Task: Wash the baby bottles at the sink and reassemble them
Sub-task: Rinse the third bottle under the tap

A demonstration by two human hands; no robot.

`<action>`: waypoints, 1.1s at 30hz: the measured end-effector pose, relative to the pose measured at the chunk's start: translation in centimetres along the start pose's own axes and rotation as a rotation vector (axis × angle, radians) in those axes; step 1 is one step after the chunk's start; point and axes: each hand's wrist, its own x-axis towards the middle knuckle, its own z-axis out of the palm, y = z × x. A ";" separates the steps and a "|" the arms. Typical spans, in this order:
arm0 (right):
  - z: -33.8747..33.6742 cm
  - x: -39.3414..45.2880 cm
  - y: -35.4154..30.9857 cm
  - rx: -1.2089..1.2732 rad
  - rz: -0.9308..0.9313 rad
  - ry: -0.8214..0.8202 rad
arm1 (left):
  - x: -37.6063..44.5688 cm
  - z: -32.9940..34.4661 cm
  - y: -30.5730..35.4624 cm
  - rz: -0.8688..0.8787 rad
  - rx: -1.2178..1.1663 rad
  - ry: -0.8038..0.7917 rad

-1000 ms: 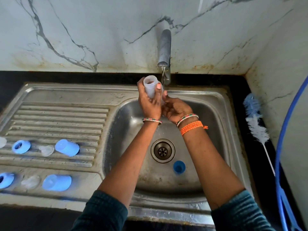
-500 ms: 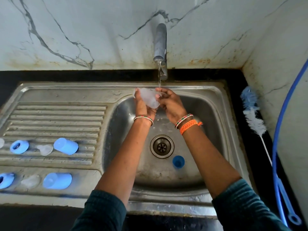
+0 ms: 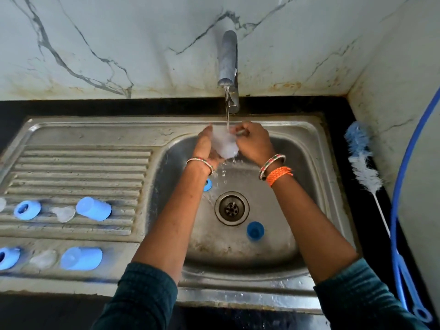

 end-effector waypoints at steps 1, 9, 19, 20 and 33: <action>-0.6 0.0 0.3 -0.038 0.068 -0.088 | 0.1 -0.4 0.1 0.090 0.093 -0.036; -1.1 -2.0 -0.4 -0.224 -0.252 -0.073 | 0.1 -1.1 -0.4 0.637 0.681 -0.264; -2.0 0.2 -2.1 -0.822 -0.377 -0.425 | -0.4 -1.7 0.5 0.771 0.937 -0.205; -2.3 0.6 -2.2 -1.025 -0.453 -0.351 | -0.6 -1.7 0.5 0.751 0.929 -0.213; 2.1 -1.1 -1.2 -0.078 -0.231 0.296 | -0.3 -2.0 -1.0 0.824 0.830 -0.151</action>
